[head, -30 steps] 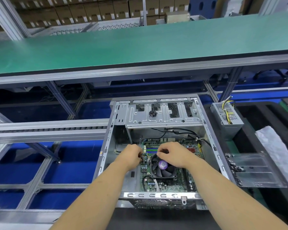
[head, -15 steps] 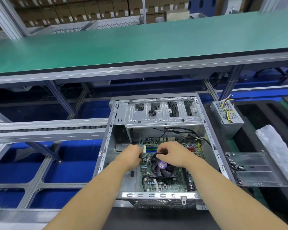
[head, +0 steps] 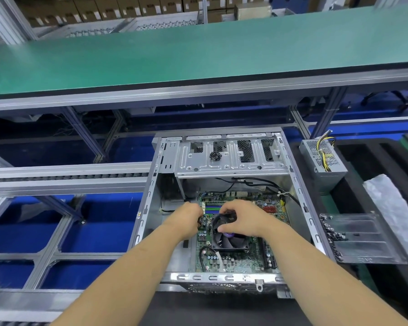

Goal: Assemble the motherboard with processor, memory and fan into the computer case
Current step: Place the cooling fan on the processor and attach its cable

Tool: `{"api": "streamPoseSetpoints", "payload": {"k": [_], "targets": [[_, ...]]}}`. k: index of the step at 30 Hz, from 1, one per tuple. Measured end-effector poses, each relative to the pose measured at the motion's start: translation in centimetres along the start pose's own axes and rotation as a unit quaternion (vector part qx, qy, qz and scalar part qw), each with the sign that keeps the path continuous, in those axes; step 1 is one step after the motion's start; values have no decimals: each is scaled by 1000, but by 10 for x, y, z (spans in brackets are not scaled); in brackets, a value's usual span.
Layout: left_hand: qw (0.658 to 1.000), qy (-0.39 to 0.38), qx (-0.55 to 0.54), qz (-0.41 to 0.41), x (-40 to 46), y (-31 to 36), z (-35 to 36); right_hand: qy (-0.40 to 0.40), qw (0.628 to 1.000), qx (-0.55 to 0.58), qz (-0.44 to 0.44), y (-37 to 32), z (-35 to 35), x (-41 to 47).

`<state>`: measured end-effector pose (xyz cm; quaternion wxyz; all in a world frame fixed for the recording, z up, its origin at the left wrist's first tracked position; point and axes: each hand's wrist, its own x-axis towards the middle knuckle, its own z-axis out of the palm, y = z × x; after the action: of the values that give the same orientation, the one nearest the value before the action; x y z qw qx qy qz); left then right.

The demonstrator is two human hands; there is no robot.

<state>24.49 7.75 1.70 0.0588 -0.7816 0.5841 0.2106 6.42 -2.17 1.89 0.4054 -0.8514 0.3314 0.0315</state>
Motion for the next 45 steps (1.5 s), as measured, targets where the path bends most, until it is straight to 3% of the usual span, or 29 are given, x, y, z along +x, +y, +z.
{"api": "streamPoseSetpoints", "payload": {"k": [15,23,27,30,35,39,42,45], "targets": [[998,7,-61,-4,-1,-5,2,-12,999,32,-3,-3,-3,-2],[995,-1,-94,-11,-16,-4,-20,10,998,-44,38,-9,-20,-21],[984,84,-156,4,-19,14,-42,7,992,-93,90,-3,-30,-29],[970,149,-178,71,-23,35,-28,14,991,-81,105,-2,-14,-36],[983,75,-126,107,-19,30,-6,78,991,-72,75,-1,-7,-43],[969,-4,-225,99,-20,17,-4,72,991,-85,75,4,-11,-45],[960,8,-265,90,-18,18,-2,96,987,-120,49,-1,-11,-45],[959,4,-272,85,-18,19,-3,190,977,-94,-2,-19,-8,-49]]}}
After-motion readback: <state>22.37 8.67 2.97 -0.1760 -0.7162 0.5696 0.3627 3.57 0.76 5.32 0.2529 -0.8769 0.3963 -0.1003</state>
